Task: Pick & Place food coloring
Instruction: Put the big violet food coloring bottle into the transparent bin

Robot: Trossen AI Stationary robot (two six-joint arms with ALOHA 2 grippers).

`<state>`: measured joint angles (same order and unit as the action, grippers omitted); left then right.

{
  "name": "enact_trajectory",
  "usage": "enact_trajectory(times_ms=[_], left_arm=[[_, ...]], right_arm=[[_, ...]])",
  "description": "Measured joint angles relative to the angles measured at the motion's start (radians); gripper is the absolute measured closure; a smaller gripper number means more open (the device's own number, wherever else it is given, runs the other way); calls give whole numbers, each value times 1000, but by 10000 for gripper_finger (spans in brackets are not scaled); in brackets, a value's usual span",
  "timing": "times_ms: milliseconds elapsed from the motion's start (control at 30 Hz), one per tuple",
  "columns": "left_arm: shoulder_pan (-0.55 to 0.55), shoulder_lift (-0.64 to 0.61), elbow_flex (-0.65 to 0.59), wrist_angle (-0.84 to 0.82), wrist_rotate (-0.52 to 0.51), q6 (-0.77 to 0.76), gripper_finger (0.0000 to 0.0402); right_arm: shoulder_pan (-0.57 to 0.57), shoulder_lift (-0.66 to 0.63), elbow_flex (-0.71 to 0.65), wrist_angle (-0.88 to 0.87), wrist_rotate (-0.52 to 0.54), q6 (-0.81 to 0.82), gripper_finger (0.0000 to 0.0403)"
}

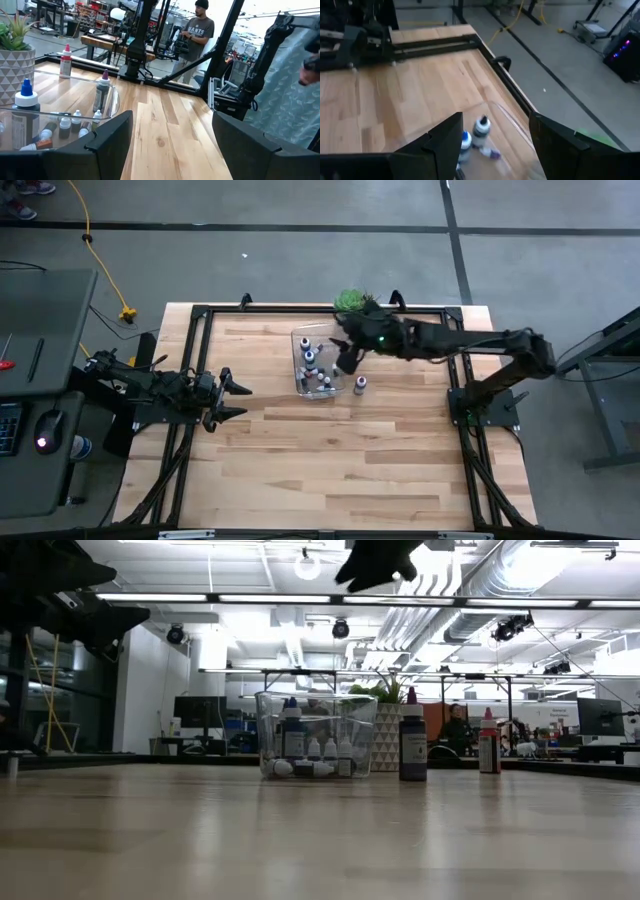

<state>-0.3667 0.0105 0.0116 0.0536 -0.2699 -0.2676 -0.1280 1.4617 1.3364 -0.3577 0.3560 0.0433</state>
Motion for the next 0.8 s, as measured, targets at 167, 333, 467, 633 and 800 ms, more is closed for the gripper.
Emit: enact_trajectory(times_ms=[167, 333, 467, 633, 800], left_arm=[[0, 0, 0, 0, 0, 0, 130], [0, 0, 0, 0, 0, 0, 130], [0, 0, 0, 0, 0, 0, 130], [0, 0, 0, 0, 0, 0, 130], [0, 0, 0, 0, 0, 0, 130]], right_arm=[[0, -15, 181, -348, -39, -2, 185], [-3, 32, 348, -711, -183, -24, 185], [-1, 52, 362, -852, -265, -40, 185], [-1, 51, 279, -855, -378, -61, 185], [-1, 52, 164, -811, -414, -106, 185]])
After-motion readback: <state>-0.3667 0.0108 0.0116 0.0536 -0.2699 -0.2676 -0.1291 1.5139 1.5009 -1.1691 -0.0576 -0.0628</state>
